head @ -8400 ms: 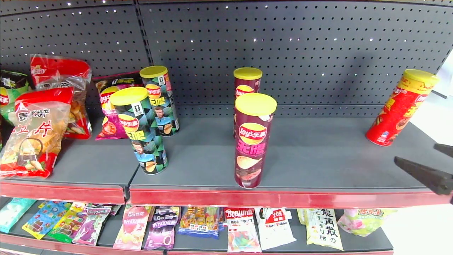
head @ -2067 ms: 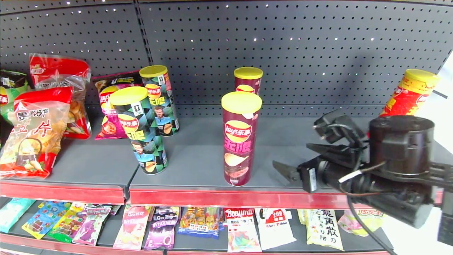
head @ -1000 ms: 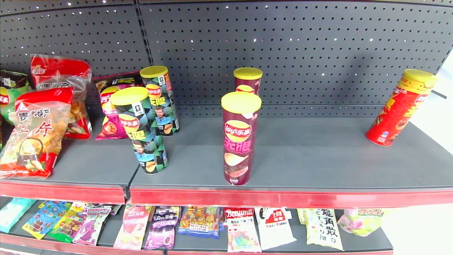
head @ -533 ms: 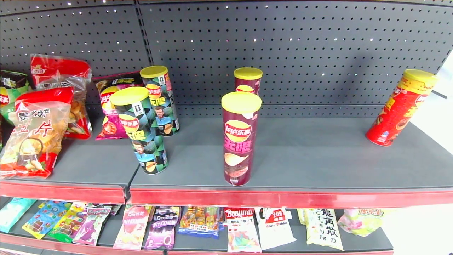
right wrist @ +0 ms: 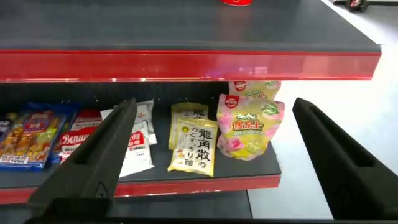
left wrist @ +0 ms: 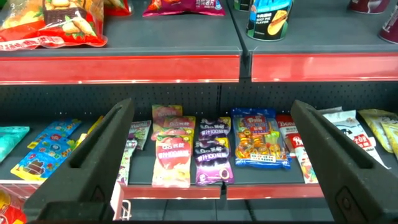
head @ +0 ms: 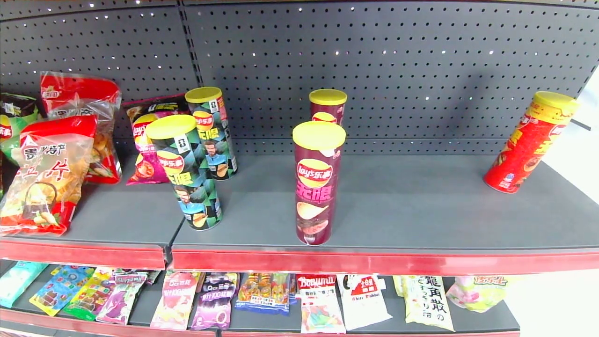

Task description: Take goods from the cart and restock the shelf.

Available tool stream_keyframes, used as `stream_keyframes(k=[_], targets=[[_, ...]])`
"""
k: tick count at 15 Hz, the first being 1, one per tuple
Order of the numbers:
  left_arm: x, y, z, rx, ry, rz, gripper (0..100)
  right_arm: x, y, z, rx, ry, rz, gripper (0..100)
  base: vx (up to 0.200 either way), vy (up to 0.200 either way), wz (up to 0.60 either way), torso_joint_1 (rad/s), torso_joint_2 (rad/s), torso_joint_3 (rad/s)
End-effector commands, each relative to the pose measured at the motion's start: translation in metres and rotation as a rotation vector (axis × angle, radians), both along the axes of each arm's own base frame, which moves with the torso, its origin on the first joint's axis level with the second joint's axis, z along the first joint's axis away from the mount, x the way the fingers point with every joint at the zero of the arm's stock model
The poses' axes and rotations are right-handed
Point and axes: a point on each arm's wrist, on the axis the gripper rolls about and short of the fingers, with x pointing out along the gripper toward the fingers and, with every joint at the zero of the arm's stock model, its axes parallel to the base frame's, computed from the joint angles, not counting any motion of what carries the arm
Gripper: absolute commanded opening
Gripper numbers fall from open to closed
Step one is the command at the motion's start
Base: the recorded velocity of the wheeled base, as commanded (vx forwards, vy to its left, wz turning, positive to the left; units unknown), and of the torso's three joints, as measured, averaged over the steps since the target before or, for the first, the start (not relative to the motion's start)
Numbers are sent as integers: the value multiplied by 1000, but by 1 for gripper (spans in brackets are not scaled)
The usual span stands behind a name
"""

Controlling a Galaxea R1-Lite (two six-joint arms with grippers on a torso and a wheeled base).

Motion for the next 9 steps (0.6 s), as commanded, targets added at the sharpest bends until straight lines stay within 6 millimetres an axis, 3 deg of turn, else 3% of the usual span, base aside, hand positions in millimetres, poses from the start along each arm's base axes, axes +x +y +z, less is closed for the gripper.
stream_keyframes(k=[1,3,5,6,9], targets=[[0,0,0,0,0,-1,100,2,0,0,2,21,14,100,0,0,0,0,0,0],[0,0,0,0,0,-1,100,3,0,0,24,39,15,100,0,0,0,0,0,0],[0,0,0,1,0,-1,100,-5,1,-2,19,-54,166,100,0,0,0,0,0,0],[0,0,0,1,0,-1,100,-8,2,-9,40,-21,204,100,0,0,0,0,0,0],[0,0,0,0,0,-1,100,-7,2,-8,57,-39,202,100,0,0,0,0,0,0]])
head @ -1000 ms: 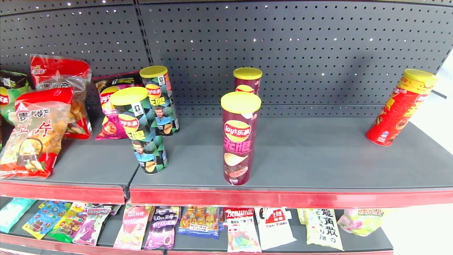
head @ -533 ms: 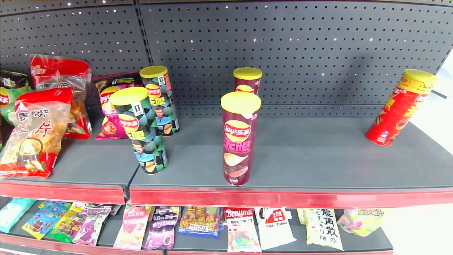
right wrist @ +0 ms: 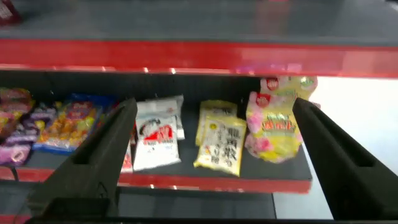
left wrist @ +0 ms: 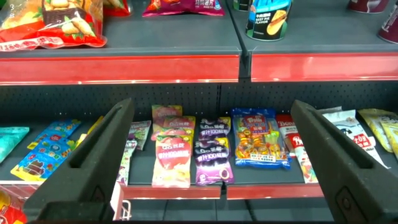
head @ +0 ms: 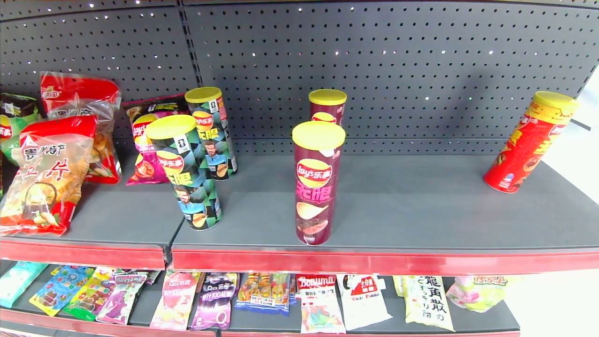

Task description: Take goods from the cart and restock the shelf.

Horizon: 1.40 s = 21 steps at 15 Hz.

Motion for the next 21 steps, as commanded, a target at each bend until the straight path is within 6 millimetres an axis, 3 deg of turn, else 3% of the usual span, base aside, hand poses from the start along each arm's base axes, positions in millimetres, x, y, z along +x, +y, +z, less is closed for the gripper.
stream_keyframes(k=[1,8,11,21], targets=[[0,0,0,0,0,0,100,-1,0,-1,2,-17,5,100,0,0,0,0,0,0],[0,0,0,0,0,0,100,-1,0,-1,-1,-17,4,100,-200,0,0,4,2,2],[0,0,0,0,0,0,100,-1,0,-1,1,-17,4,100,0,0,0,0,0,0],[0,0,0,0,0,0,100,-1,0,-1,-1,-15,-1,100,0,0,600,4,2,3]])
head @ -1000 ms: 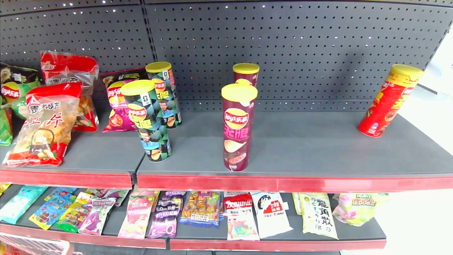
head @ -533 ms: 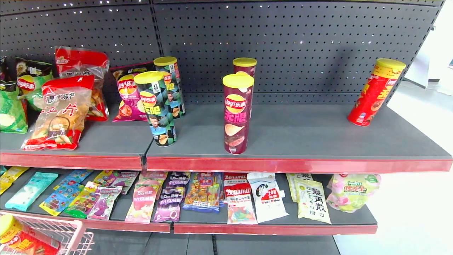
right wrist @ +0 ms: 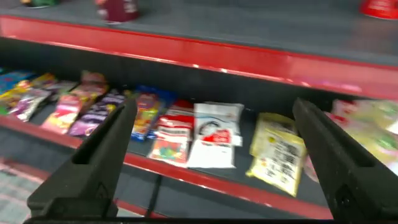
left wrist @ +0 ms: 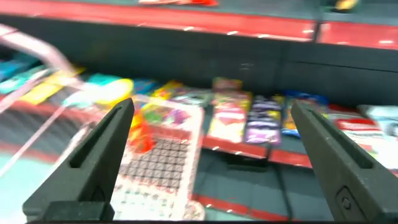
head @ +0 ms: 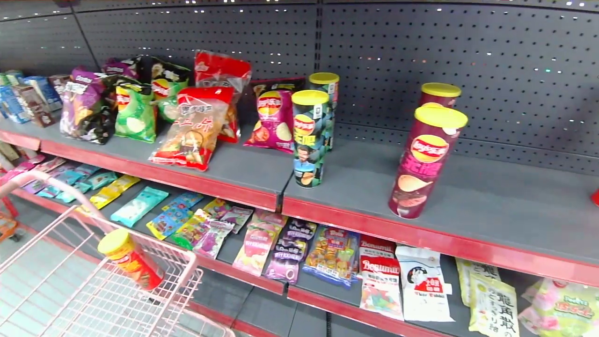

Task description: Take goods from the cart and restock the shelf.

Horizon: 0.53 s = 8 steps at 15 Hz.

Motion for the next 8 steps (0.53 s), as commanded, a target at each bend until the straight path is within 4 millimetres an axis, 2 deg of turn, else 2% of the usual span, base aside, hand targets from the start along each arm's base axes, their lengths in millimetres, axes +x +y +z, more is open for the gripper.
stream_keyframes(k=[1,8], targets=[[0,0,0,0,0,1,100,0,0,0,-1,-1,-1,100,0,0,600,-2,2,7],[0,0,0,0,0,2,100,0,0,0,1,-1,1,100,0,0,600,4,1,0]])
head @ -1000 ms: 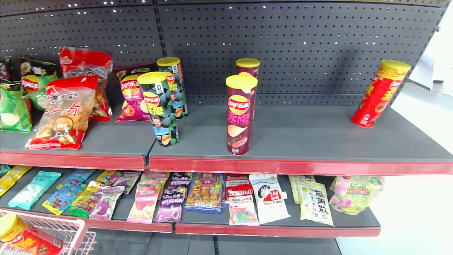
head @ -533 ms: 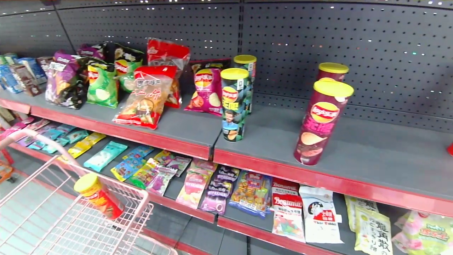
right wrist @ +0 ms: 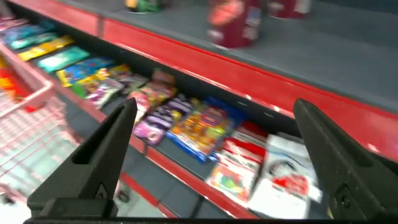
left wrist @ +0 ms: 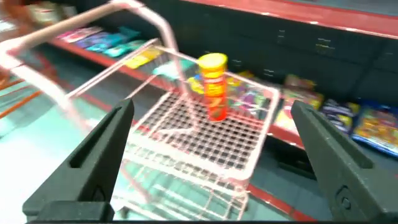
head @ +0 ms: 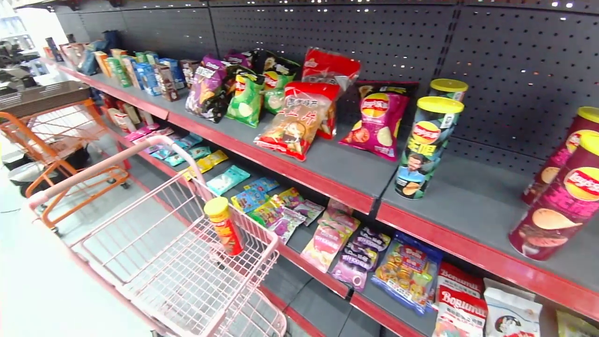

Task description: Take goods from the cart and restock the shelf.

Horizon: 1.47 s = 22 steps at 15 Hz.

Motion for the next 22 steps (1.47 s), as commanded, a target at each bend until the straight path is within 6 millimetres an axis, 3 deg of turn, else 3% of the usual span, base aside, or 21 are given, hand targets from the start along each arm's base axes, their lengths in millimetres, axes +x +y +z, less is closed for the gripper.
stream_keyframes(k=[1,9,22], targets=[[0,0,0,0,0,0,100,0,0,0,0,-1,1,100,0,0,600,7,2,7],[0,0,0,0,0,0,100,0,0,0,1,-1,-12,100,0,0,75,-10,31,18],[0,0,0,2,-2,-3,100,0,0,0,1,-1,-21,100,0,0,0,-164,456,283]])
